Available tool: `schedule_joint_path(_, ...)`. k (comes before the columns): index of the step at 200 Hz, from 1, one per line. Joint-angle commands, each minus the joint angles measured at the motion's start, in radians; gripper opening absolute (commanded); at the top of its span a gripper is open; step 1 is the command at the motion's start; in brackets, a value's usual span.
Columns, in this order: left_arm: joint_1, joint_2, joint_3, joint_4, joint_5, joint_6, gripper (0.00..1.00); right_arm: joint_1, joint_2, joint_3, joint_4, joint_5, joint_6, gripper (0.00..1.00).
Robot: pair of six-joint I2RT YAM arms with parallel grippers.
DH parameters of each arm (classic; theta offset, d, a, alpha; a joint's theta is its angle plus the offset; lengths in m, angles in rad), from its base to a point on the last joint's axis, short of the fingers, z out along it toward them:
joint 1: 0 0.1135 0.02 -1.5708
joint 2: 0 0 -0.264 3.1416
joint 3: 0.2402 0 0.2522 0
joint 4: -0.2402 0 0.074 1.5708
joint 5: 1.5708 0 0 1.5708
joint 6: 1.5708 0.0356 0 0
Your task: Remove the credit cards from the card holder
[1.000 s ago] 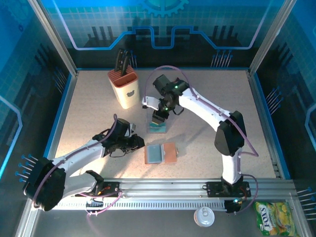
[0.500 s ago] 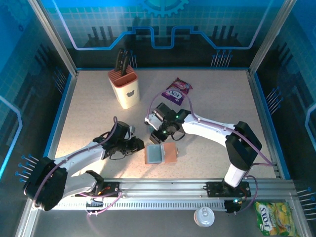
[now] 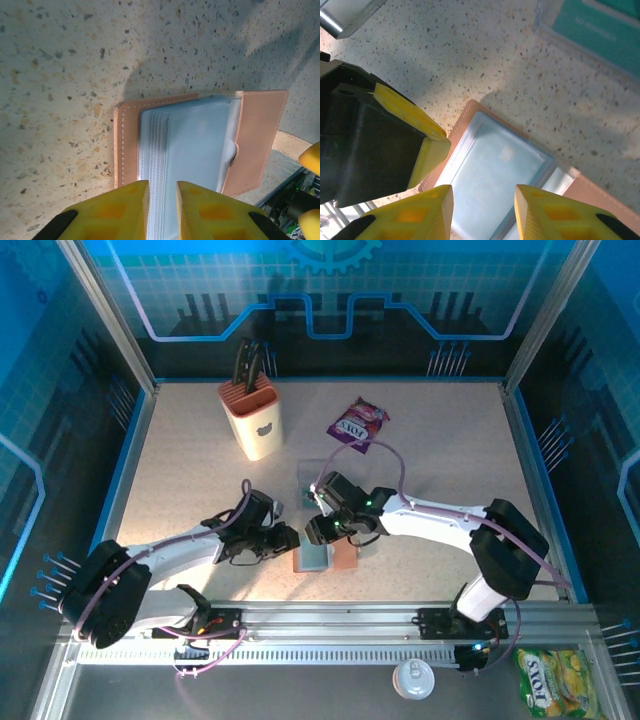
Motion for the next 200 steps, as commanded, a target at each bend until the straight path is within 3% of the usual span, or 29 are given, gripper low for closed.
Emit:
schedule_joint_path(1,-0.018,0.011,-0.007,0.022,-0.01,-0.014,0.22,0.015,-0.038,-0.041,0.07,-0.013,0.164,0.37)
schedule_joint_path(45,-0.049,0.029,-0.026,0.051,-0.009,-0.037,0.18,0.012,-0.029,-0.076,0.081,-0.051,0.293,0.32)
schedule_joint_path(90,-0.063,0.045,-0.04,0.065,-0.03,-0.053,0.14,0.012,0.051,-0.07,0.101,-0.148,0.312,0.33)
schedule_joint_path(200,-0.066,0.052,-0.046,0.031,-0.065,-0.047,0.11,0.02,0.066,-0.082,0.111,-0.136,0.311,0.37)
